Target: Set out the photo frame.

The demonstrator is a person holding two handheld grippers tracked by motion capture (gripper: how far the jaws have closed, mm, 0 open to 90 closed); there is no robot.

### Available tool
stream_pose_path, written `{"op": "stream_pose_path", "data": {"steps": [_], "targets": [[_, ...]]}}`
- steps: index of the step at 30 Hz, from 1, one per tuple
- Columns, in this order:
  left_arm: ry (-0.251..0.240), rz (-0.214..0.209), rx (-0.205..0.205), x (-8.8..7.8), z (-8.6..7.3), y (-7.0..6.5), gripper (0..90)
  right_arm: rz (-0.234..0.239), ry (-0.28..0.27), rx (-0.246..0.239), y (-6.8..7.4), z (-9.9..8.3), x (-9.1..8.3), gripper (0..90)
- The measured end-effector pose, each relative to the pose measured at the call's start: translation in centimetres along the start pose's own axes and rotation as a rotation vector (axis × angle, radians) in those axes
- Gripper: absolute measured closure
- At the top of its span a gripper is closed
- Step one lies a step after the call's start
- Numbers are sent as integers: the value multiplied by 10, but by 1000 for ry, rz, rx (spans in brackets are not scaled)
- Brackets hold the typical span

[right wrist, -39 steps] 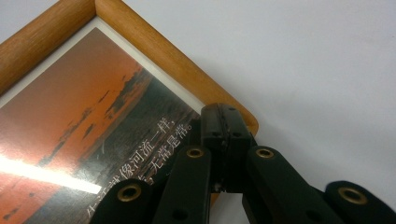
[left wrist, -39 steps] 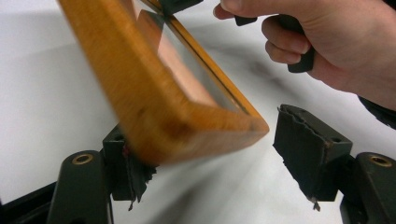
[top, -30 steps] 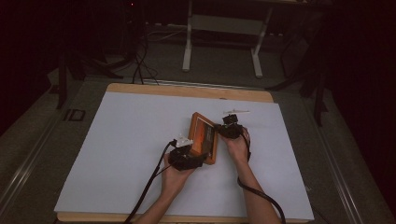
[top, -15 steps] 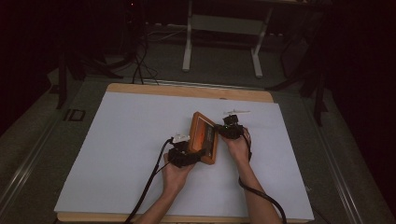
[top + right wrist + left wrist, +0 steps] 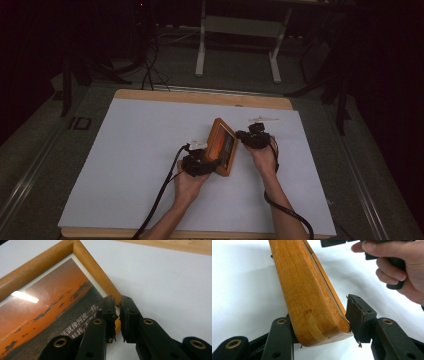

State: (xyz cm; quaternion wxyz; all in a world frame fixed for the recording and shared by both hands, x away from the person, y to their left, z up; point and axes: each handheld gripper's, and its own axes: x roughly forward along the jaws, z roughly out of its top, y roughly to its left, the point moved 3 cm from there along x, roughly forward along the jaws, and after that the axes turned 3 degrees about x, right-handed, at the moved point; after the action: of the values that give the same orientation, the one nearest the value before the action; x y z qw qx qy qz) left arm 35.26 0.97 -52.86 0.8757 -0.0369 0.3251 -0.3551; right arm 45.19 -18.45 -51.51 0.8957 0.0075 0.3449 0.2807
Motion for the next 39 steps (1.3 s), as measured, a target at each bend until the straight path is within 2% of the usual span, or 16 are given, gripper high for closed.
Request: {"op": "stream_pose_path", "data": {"steps": [9,14,21,27,37,39], "targets": [[7,-26,-14,1,6,1,584,-3,-9,-1,-6,-3,-7,811],[22,-38,9,0,11,0,609,-8,-8,7,-10,-7,-7,808],[14,-47,43,-3,16,-3,663,-18,-35,22,-19,-8,-19,807],[8,-49,56,-6,17,-2,683,-24,-47,23,-23,-10,-28,806],[-29,-84,80,-20,22,7,689,-26,-49,19,-25,-13,-31,806],[-35,-88,97,-25,26,9,689,-23,-51,16,-24,-12,-32,806]]}}
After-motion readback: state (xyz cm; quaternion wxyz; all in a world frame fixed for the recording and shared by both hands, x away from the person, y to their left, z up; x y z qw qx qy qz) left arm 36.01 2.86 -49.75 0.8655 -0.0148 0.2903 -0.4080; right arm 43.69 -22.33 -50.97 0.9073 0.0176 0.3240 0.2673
